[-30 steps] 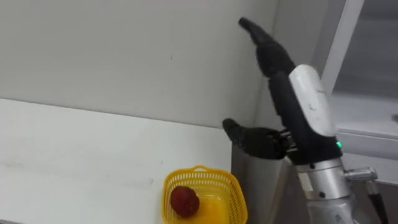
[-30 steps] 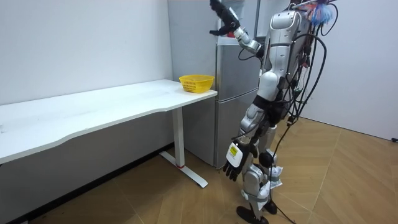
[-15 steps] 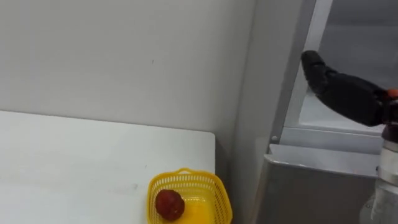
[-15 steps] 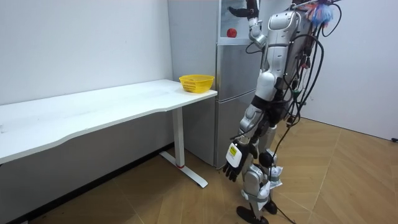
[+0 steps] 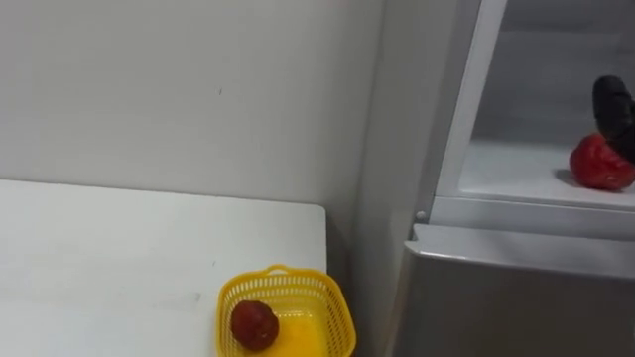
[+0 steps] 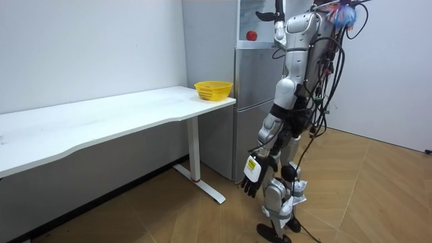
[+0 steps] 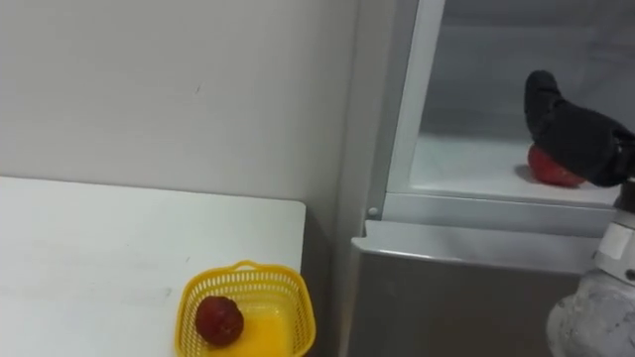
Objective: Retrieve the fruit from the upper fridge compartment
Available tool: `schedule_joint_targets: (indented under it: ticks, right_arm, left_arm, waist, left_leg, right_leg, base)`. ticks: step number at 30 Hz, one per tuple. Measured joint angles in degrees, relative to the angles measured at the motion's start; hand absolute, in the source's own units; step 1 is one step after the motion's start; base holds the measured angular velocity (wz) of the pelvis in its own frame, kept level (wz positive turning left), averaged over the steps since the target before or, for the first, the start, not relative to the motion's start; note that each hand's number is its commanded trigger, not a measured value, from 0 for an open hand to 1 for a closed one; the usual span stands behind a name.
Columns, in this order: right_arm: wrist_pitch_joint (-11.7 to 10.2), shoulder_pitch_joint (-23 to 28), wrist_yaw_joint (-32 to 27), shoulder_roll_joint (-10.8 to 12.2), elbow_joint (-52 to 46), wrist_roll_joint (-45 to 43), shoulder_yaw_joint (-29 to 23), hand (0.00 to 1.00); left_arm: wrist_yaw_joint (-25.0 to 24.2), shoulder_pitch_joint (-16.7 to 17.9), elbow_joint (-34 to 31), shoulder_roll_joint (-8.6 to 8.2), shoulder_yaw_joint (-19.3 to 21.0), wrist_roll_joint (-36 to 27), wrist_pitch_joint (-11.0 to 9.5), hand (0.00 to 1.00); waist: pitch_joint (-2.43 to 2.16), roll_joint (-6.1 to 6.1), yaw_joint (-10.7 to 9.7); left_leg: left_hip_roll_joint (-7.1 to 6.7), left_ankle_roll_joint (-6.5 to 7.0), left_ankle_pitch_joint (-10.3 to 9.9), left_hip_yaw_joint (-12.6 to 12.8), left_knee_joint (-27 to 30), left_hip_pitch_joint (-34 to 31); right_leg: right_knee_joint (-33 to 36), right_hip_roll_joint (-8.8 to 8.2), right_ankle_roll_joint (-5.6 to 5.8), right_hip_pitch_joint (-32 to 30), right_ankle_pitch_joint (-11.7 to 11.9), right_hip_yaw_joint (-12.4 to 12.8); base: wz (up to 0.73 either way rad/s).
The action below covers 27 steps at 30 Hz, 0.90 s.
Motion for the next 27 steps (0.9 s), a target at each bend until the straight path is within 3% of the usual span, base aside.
schedule_joint_targets:
  ticks: [3, 5, 10, 16, 22, 27]
  right_arm:
    - [1.0, 0.0, 0.1, -0.6, 3.2, 2.7, 0.0, 0.0]
    - [1.4, -0.2, 0.4, -0.9, 5.4, 4.3, 0.0, 0.0]
    - [3.5, -3.8, 3.9, -5.7, 13.0, 6.4, 0.1, 0.0]
    - [4.2, -7.4, 6.2, -9.6, 17.7, 10.2, 1.0, 0.0]
    - [5.4, -8.1, 6.2, -11.4, 21.4, 12.7, 1.5, 0.0]
    - [6.4, -9.0, 7.2, -11.6, 24.2, 14.2, 3.1, 0.0]
  left_arm:
    - [0.0, 0.2, -0.1, 0.44, 0.0, 0.0, 0.2, 0.0]
    - [0.0, 0.2, -0.2, 0.67, 0.0, 0.0, 0.6, 0.0]
    - [-0.3, 1.0, -2.6, 0.86, 0.0, 0.0, 0.7, 0.0]
    - [-0.8, 1.4, -3.1, 0.83, 0.0, 0.0, 0.7, 0.0]
    - [-1.1, 2.0, -3.5, 1.13, 0.1, -0.5, 0.8, 0.0]
    - [-1.3, 3.3, -4.6, 1.44, 1.1, -0.4, 1.0, 0.0]
  waist:
    - [0.43, -0.86, 0.0]
    - [0.29, -1.32, 0.1]
    - [-0.01, -1.88, 0.1]
    - [0.06, -1.88, 0.1]
    - [0.24, -2.14, 0.2]
    - [0.1, -2.56, 0.2]
  left_leg:
    - [0.0, 0.0, 0.0, 0.0, 0.1, 0.2]
    - [-0.02, 0.0, 0.0, 0.0, 0.1, 0.0]
    - [-0.15, 0.06, 0.0, 0.0, 0.3, -0.7]
    - [-0.06, 0.06, 0.0, -0.2, 0.2, -0.7]
    - [-0.07, 0.05, 0.0, -0.5, 0.1, -0.7]
    - [-0.06, 0.04, 0.0, -0.5, 0.2, -0.7]
  right_leg:
    - [-0.1, 0.0, 0.0, 0.1, 0.0, 0.0]
    - [-0.1, -0.01, 0.0, 0.0, 0.0, 0.0]
    - [0.0, -0.13, 0.01, -0.6, 0.0, 0.1]
    - [0.0, -0.1, 0.01, -0.7, 0.0, -0.2]
    - [0.0, -0.1, 0.01, -0.6, 0.0, -0.7]
    - [0.0, -0.09, 0.01, -0.5, 0.0, -0.7]
  base:
    - [-0.02]
    - [0.0]
    - [0.0]
    - [0.01]
    - [0.02]
    - [0.0]
